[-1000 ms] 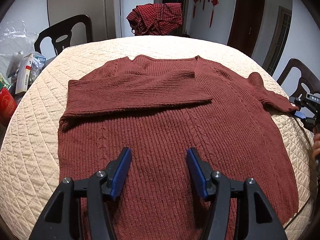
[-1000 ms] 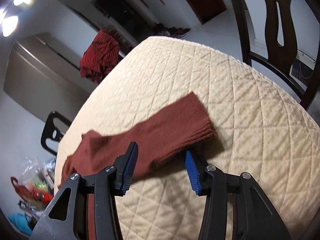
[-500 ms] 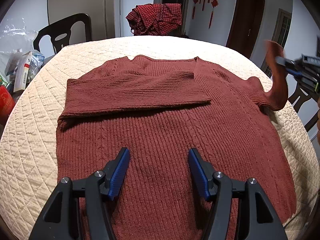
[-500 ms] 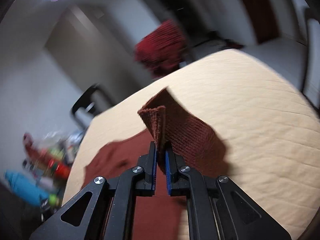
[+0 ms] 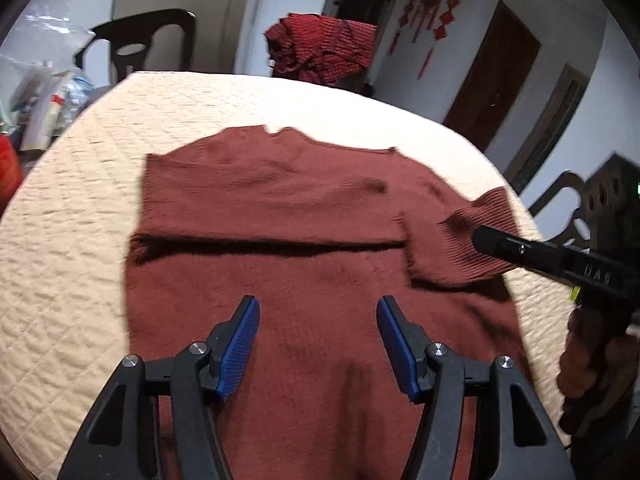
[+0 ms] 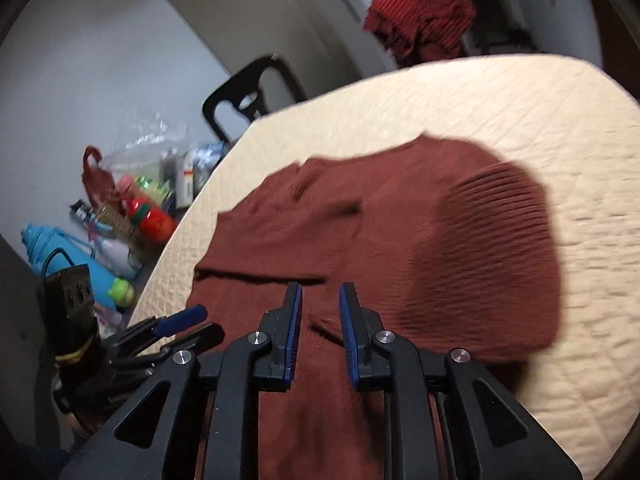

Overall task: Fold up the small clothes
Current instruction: 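Fold the held sleeve across the body with the right tool while the left tool pins the sweater center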

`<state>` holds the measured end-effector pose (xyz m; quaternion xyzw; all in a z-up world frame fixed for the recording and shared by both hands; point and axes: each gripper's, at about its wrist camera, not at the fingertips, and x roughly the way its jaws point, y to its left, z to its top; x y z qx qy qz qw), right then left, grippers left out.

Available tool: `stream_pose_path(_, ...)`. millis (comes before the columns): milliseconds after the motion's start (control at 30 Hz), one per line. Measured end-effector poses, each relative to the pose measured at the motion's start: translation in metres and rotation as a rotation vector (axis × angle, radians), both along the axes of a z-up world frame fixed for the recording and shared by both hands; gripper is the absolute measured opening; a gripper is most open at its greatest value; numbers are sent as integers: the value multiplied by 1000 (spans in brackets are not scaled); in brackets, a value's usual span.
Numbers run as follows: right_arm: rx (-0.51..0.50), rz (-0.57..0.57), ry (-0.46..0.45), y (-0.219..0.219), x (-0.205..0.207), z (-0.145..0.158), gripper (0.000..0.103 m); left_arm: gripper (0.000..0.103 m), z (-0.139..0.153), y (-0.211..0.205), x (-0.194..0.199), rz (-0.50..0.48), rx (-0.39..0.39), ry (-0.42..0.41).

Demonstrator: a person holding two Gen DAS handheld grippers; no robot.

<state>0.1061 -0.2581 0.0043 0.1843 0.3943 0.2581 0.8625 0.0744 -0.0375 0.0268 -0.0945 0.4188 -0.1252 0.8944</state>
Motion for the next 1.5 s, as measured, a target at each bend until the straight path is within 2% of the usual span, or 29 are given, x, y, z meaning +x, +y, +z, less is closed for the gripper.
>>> stream_pose_path(133, 3, -105, -5, -28, -9, -2, 20, 63, 7, -32, 19, -83, -26, -10)
stream_pose_path(233, 23, -165, -15, -47, -24, -3, 20, 63, 6, -56, 36, -160, -46, 15)
stream_pose_path(333, 42, -209, -20, -66, -35, -5, 20, 56, -4, -75, 51, -201, -22, 46)
stream_pose_path(400, 55, -232, -14, -76, -40, -8, 20, 46, -16, -83, 59, -198, -2, 87)
stream_pose_path(433, 58, -241, -9, -80, -41, -10, 20, 44, -18, -85, 60, -193, 4, 81)
stream_pose_path(500, 62, -245, 0, -84, -43, -14, 20, 23, -17, -89, 59, -201, 18, 77)
stream_pose_path(567, 62, -241, 12, -84, -42, -18, 20, 10, -14, -90, 57, -217, 6, 77)
stream_pose_path(600, 64, -237, 16, -83, -41, -20, 20, 7, -11, -91, 57, -224, 5, 66)
stream_pose_path(700, 65, -233, 29, -83, -36, -24, 20, 8, 13, -88, 54, -246, -27, -20)
stream_pose_path(800, 54, -222, 25, -76, -31, -23, 20, 8, 41, -72, 53, -218, -53, -129)
stream_pose_path(867, 49, -213, 19, -73, -28, -22, 20, 8, 47, -55, 56, -180, -64, -157)
stream_pose_path(1000, 30, -198, 31, -67, -21, -26, 20, 8, 20, -27, 72, -91, -43, -73)
stream_pose_path(1133, 3, -190, 33, -60, -13, -26, 20, 8, -7, -21, 76, -49, -17, -6)
stream_pose_path(1267, -17, -191, 5, -58, -8, -19, 20, 12, -4, -14, 71, -37, -39, -23)
stream_pose_path(1400, -70, -174, -11, -52, 1, -19, 20, 12, 3, -6, 67, -14, -17, -49)
stream_pose_path(1467, -134, -175, 46, -48, 14, -32, 19, 12, 5, -6, 66, -7, -13, -45)
stream_pose_path(1500, -148, -175, 84, -48, 19, -41, 14, 12, 6, -7, 64, -6, -6, -46)
